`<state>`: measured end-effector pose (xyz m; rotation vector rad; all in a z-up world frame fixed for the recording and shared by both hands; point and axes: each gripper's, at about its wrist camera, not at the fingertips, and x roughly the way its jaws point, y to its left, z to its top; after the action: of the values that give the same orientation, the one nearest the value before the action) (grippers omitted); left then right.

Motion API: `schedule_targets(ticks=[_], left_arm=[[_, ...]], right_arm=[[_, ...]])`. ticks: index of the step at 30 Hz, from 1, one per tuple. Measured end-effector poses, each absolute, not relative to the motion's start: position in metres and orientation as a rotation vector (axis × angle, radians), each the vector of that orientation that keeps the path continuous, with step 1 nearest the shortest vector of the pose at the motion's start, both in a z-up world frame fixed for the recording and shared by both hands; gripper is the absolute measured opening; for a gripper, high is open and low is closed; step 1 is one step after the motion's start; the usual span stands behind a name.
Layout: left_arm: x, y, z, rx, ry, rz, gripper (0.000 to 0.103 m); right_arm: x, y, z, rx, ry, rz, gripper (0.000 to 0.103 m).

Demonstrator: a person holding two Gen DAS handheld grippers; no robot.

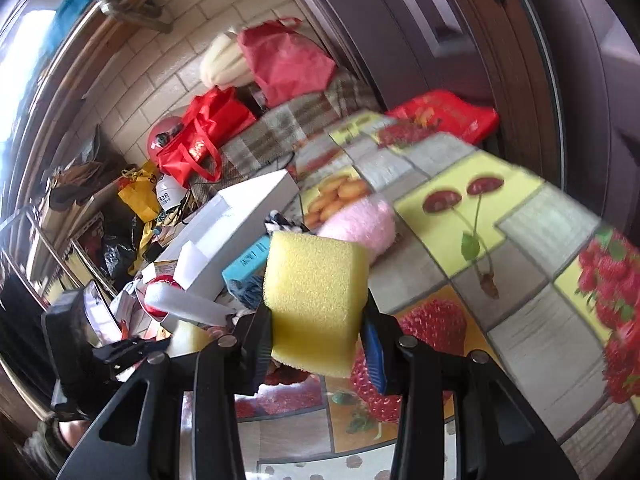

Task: Organize soft objects
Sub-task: 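Grasp the yellow sponge with the right tool while the left tool grasps the pale hexagonal sponge, then lower the yellow sponge into the tray with the right tool while the left tool drops the hexagonal sponge there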

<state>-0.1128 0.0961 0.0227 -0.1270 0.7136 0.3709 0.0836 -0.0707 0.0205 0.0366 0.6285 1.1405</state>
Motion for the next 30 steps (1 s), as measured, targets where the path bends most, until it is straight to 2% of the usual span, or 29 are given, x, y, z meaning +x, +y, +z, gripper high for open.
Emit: schedule_targets(ticks=[8,30], left_arm=[[-0.173,0.113,0.049,-0.077,0.426,0.548,0.060],[-0.207,0.211,0.055,-0.195,0.278,0.876,0.061]], right_arm=[[0.042,-0.057,0.041,0.007,0.406,1.176,0.039],[0.003,0.042,0.028,-0.150,0.367,1.244,0.039]])
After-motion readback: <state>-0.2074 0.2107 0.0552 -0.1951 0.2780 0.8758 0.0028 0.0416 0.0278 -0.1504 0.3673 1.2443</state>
